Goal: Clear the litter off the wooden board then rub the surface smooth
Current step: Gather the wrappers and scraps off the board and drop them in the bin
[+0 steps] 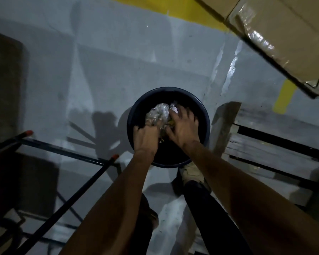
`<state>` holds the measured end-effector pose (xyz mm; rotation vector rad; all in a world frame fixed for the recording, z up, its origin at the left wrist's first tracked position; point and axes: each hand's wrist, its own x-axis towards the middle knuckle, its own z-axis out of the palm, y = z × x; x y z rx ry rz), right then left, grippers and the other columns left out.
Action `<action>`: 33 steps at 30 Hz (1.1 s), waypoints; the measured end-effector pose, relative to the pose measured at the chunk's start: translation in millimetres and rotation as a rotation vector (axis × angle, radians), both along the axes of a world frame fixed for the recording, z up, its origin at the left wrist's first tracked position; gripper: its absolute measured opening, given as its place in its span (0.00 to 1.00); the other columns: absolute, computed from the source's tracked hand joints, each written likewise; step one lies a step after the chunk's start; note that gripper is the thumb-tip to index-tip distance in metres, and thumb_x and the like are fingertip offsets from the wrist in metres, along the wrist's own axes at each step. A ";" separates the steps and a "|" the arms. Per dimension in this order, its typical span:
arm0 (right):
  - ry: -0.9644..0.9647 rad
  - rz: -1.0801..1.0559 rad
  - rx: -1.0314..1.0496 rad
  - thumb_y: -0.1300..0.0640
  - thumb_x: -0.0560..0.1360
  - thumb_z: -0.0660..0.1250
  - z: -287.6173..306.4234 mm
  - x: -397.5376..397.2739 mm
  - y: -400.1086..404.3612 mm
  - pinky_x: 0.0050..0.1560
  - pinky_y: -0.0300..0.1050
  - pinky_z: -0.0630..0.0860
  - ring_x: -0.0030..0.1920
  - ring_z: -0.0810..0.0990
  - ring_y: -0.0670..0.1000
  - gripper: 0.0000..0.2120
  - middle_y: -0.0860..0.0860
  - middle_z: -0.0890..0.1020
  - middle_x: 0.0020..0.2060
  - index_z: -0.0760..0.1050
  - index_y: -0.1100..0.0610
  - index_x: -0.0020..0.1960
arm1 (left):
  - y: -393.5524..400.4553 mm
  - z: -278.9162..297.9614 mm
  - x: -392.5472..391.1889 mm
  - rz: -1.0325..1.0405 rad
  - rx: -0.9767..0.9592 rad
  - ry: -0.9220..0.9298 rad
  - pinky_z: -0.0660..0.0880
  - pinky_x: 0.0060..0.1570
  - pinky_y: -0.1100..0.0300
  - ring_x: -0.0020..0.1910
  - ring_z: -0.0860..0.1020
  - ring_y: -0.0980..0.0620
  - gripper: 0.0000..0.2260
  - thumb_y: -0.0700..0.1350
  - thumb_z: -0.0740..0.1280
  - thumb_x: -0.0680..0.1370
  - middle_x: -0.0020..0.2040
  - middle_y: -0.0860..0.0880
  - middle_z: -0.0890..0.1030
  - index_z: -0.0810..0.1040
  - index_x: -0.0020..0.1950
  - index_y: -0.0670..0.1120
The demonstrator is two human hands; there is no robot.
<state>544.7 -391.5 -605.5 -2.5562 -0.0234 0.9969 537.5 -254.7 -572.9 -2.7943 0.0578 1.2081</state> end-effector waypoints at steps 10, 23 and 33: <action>-0.020 -0.275 0.190 0.60 0.71 0.76 41.4 13.1 -0.8 0.71 0.57 0.72 0.70 0.73 0.61 0.40 0.56 0.65 0.76 0.63 0.51 0.78 | 13.8 40.1 13.7 0.465 -0.266 -0.253 0.73 0.45 0.53 0.50 0.81 0.39 0.07 0.37 0.62 0.81 0.50 0.40 0.82 0.80 0.52 0.40; 0.020 -0.599 0.324 0.67 0.79 0.65 218.1 -58.4 15.7 0.62 0.42 0.74 0.62 0.82 0.57 0.17 0.58 0.84 0.61 0.79 0.61 0.67 | 25.6 209.8 -64.8 0.831 -0.553 -0.302 0.80 0.50 0.52 0.49 0.83 0.45 0.05 0.42 0.71 0.79 0.49 0.44 0.87 0.86 0.52 0.45; -0.165 -0.772 0.584 0.62 0.81 0.66 478.3 -131.6 51.8 0.64 0.53 0.80 0.56 0.83 0.51 0.11 0.52 0.85 0.53 0.81 0.58 0.61 | 39.2 489.8 -151.3 0.807 -0.866 -0.461 0.75 0.45 0.63 0.46 0.82 0.52 0.07 0.41 0.68 0.81 0.48 0.47 0.87 0.86 0.54 0.43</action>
